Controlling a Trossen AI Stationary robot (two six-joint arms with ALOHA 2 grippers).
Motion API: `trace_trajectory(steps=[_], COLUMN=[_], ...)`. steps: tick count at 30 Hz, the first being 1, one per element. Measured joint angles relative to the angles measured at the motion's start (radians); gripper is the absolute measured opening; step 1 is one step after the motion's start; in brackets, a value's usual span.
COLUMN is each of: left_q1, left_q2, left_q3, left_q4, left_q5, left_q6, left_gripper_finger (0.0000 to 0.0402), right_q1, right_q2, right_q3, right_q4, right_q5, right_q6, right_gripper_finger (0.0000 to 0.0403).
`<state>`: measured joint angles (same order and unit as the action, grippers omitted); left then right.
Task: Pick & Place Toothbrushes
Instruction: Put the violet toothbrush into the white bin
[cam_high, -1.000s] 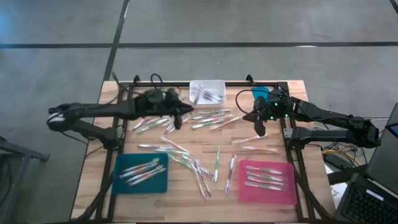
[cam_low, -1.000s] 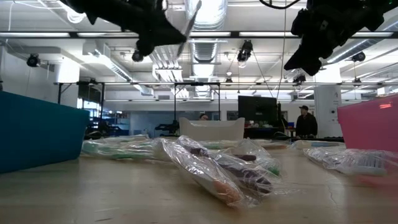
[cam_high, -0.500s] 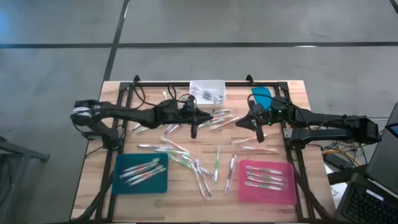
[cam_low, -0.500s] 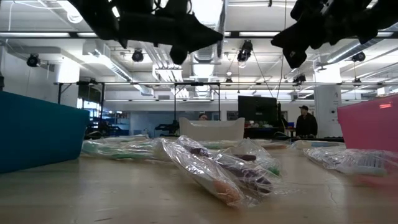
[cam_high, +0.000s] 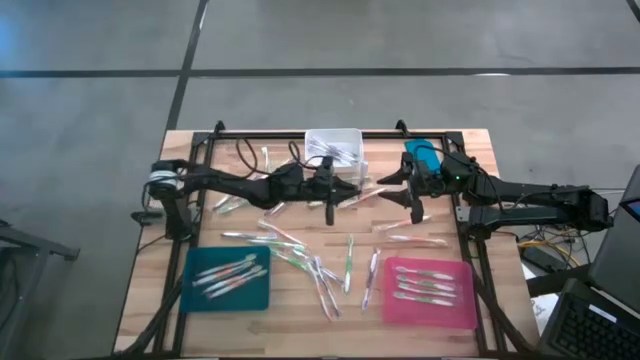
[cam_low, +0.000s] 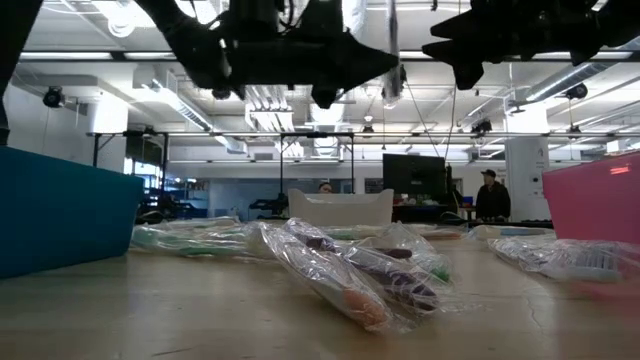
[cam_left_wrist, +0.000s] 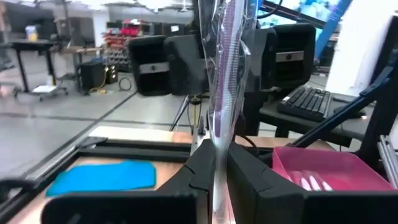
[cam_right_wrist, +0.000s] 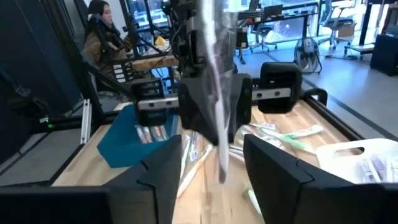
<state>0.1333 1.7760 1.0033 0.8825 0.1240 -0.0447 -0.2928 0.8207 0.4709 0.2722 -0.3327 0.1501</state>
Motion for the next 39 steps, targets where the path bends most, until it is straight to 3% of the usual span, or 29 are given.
trace_trajectory(steps=[7,12,20,31,39], left_q1=[-0.001,-0.001,0.0,0.0,-0.001], left_q2=[0.09,0.131,0.182,0.182,0.183], left_q3=[0.132,0.192,0.244,0.244,0.244], left_q4=[0.0,-0.01,-0.017,-0.018,-0.029], left_q5=[0.046,0.062,0.065,0.062,0.065], left_q6=[0.026,0.053,0.07,0.062,0.04], left_gripper_finger=[0.003,0.003,0.003,0.0031,0.0043], right_q1=[0.0,0.0,0.0,0.0,0.0], right_q2=[0.0,0.0,0.0,0.0,0.0], right_q3=[0.0,0.0,0.0,0.0,0.0], right_q4=[0.0,0.003,0.015,0.011,-0.005], right_q5=[0.018,0.022,0.022,0.021,0.021], right_q6=[0.004,-0.009,-0.02,-0.049,-0.047], right_gripper_finger=[0.0192,0.0182,0.0136,0.0026,0.0031])
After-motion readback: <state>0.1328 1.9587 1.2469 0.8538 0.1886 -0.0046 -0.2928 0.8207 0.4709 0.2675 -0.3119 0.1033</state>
